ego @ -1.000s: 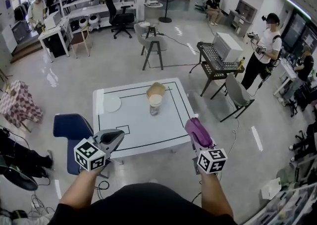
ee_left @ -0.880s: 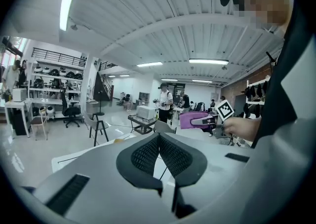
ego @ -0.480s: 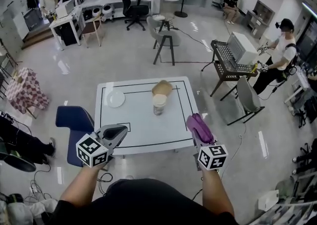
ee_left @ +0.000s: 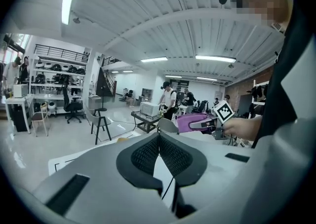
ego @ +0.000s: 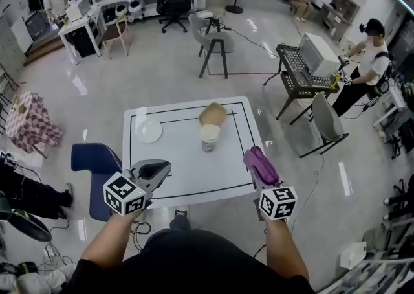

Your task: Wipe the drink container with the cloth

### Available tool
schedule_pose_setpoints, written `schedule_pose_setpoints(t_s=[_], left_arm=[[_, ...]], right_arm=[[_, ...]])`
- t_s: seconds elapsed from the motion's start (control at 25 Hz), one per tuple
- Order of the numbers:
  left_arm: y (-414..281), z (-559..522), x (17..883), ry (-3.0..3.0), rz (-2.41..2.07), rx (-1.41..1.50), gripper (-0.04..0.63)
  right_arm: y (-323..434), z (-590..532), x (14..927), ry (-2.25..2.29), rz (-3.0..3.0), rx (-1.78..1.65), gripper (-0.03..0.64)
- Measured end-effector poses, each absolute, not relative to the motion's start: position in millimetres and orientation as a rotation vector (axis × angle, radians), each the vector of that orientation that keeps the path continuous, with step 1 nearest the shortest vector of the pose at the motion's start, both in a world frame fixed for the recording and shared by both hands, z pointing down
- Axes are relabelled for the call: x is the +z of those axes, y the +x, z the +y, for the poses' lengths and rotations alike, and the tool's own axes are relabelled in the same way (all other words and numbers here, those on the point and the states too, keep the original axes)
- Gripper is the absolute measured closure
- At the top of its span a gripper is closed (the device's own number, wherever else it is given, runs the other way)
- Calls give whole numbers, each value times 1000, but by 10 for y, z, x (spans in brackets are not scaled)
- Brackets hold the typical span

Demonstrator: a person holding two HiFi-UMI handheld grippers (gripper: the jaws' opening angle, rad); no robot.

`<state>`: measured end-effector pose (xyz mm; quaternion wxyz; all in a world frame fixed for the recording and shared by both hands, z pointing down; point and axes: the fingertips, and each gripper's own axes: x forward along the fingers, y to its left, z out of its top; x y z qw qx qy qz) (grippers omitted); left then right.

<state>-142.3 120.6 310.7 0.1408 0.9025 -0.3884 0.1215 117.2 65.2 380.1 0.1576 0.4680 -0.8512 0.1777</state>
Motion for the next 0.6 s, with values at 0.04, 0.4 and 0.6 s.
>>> schedule_pose_setpoints(t_s=[0.04, 0.4, 0.6], left_arm=[[-1443, 1127, 3108, 2614, -1111, 348, 574], [-1800, 378, 3183, 2662, -967, 327, 574], [-1989, 36, 3201, 2702, -917, 333, 574]], right_arm=[[1140, 609, 3817, 1341, -2425, 508, 531], [645, 75, 3785, 1386, -2356, 507, 531], [382, -221, 3751, 1419, -2318, 502, 531]])
